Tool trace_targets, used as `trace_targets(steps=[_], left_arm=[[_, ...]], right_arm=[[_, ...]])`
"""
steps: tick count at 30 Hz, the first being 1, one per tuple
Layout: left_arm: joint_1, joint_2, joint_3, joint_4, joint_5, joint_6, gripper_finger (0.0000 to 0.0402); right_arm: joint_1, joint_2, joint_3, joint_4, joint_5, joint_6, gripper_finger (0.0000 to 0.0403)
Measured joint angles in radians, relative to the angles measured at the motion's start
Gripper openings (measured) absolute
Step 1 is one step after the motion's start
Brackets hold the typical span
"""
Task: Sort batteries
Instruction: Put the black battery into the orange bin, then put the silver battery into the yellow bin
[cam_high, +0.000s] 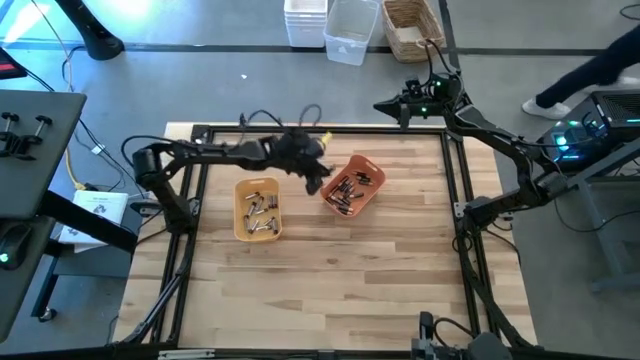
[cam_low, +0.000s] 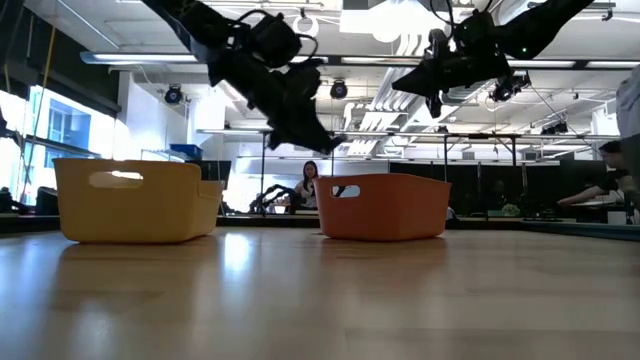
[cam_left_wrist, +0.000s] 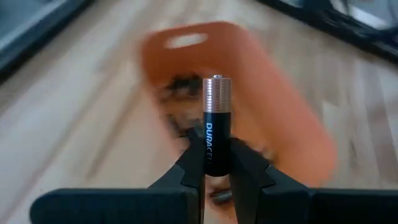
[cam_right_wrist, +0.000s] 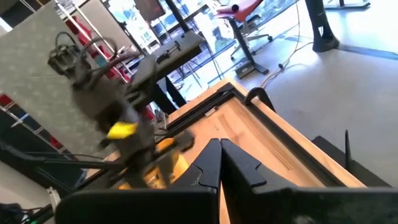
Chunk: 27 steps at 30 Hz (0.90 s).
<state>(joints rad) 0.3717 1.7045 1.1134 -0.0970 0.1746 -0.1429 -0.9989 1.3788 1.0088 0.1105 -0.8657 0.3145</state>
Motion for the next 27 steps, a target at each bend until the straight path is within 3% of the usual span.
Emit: trace_targets(steps=[3, 12, 14, 16, 19, 22, 25, 27], left_arm=[[-0.046, 0.036, -0.002, 0.024, -0.015, 0.041, 0.0039], [-0.095, 0.115, 0.126, 0.019, -0.035, 0.145, 0.0181], [-0.093, 0.114, 0.198, -0.126, -0.084, 0.173, 0.0196], [-0.071, 0.102, 0.291, -0.349, -0.267, 0.146, 0.0199], [0.012, 0.047, 0.33, -0.6, -0.518, 0.047, 0.0188], [0.13, -0.046, 0.216, -0.668, -0.628, -0.144, 0.0172], [0.269, -0.129, 0.017, -0.729, -0.633, -0.445, 0.0159], [0.352, -0.165, -0.096, -0.824, -0.57, -0.635, 0.0152]], right_arm=[[0.001, 0.0, 0.0, 0.0, 0.001, 0.003, 0.0], [0.013, 0.0, 0.0, -0.001, 0.009, 0.0, 0.0], [0.013, 0.0, 0.0, -0.001, 0.009, 0.0, 0.0], [0.013, 0.0, 0.0, -0.001, 0.009, 0.0, 0.0], [0.013, 0.0, 0.0, -0.002, 0.009, -0.009, 0.0], [0.013, 0.0, 0.0, -0.001, 0.013, -0.029, 0.0], [0.013, 0.0, 0.0, -0.002, 0.014, -0.031, 0.0], [0.013, 0.0, 0.0, -0.002, 0.015, -0.034, 0.0]])
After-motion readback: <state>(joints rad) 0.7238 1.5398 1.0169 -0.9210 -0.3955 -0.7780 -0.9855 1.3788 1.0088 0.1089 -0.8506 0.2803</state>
